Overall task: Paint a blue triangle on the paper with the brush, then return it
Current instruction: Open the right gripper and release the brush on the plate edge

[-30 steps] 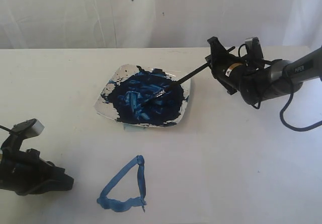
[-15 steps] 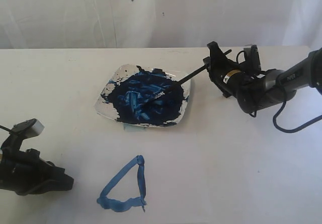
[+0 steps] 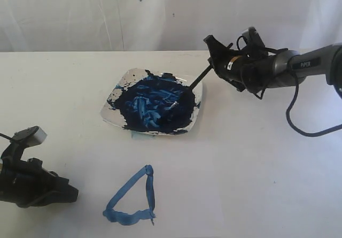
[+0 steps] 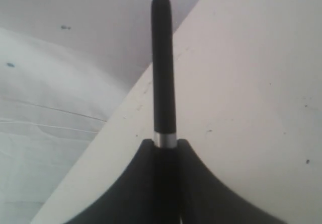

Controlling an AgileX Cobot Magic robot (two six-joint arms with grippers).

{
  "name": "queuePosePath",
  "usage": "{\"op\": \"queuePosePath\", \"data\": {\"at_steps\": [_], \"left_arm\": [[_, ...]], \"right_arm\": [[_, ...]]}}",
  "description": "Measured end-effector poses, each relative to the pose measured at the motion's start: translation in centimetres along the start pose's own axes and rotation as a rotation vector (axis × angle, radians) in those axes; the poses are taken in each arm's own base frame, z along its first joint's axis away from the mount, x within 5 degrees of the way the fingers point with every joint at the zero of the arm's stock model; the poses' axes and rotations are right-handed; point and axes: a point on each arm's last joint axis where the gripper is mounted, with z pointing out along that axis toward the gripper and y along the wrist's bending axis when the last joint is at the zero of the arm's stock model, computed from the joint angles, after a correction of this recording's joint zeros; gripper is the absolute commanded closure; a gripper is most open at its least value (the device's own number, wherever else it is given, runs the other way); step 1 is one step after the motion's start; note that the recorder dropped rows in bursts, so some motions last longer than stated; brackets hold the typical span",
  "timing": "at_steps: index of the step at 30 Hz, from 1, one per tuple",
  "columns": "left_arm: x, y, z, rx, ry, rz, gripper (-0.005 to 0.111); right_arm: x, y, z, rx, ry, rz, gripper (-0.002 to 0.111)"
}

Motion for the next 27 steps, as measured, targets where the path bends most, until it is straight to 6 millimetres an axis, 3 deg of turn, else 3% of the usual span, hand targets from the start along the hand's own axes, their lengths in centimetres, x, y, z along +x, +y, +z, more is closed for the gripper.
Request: {"op": "queuePosePath", "data": {"at_steps": [6,20,27], "left_arm": [[0.0,0.0,0.0,0.0,0.0,0.0,0.107],[0.0,0.0,0.0,0.0,0.0,0.0,0.107],[0.0,0.0,0.0,0.0,0.0,0.0,0.107]], "right_arm": [[-0.3,-0.1,0.2,0.121,0.04,-0.014,0.108],[0.7,-1.4,0.8,0.167,0.069,-0.015,0.108],[0.7,-1.2,0.9,0.152,0.066,-0.024,0.088]]}}
